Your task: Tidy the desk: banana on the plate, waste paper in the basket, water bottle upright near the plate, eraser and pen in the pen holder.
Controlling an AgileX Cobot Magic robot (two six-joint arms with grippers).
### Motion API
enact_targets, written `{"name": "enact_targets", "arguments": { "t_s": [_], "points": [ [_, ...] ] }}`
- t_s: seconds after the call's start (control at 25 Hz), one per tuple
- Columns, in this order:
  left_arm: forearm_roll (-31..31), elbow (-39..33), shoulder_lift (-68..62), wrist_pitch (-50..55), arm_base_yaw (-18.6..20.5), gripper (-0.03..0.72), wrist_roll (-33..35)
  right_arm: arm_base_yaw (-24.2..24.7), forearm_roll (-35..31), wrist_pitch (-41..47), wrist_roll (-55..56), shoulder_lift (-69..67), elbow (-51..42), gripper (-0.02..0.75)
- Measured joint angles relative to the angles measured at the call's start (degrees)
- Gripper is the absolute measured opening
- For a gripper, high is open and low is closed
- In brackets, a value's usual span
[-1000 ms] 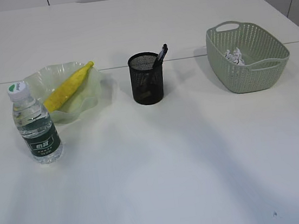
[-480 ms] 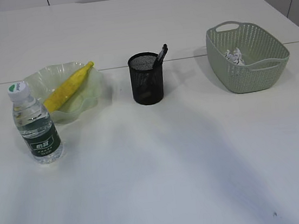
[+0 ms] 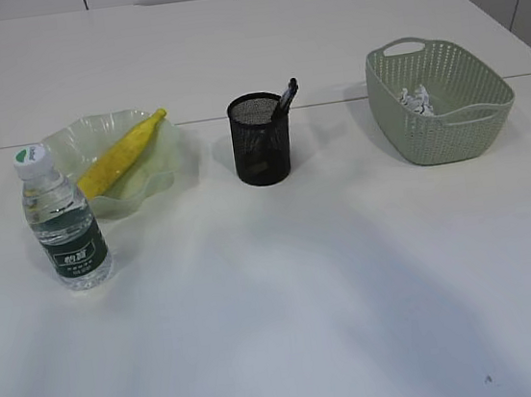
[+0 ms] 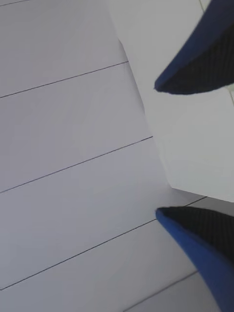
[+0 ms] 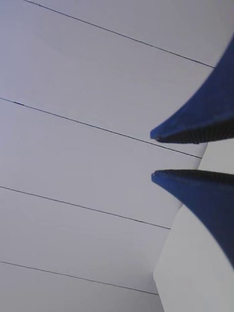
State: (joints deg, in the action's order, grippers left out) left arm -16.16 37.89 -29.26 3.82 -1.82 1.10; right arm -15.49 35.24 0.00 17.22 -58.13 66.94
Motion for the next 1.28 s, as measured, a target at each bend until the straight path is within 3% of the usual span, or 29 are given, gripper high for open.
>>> {"name": "enact_targets", "arguments": {
  "t_s": [0.88, 1.28],
  "points": [
    [0.0, 2.81, 15.01, 14.65, 0.0, 0.502, 0.0, 0.0, -1.14, 14.97, 3.06, 24.97, -10.68, 0.145],
    [0.0, 4.28, 17.21, 15.35, 0.0, 0.489, 0.0, 0.0, -2.19, 21.03, 3.06, 31.36, -14.07, 0.145]
  ]
}}
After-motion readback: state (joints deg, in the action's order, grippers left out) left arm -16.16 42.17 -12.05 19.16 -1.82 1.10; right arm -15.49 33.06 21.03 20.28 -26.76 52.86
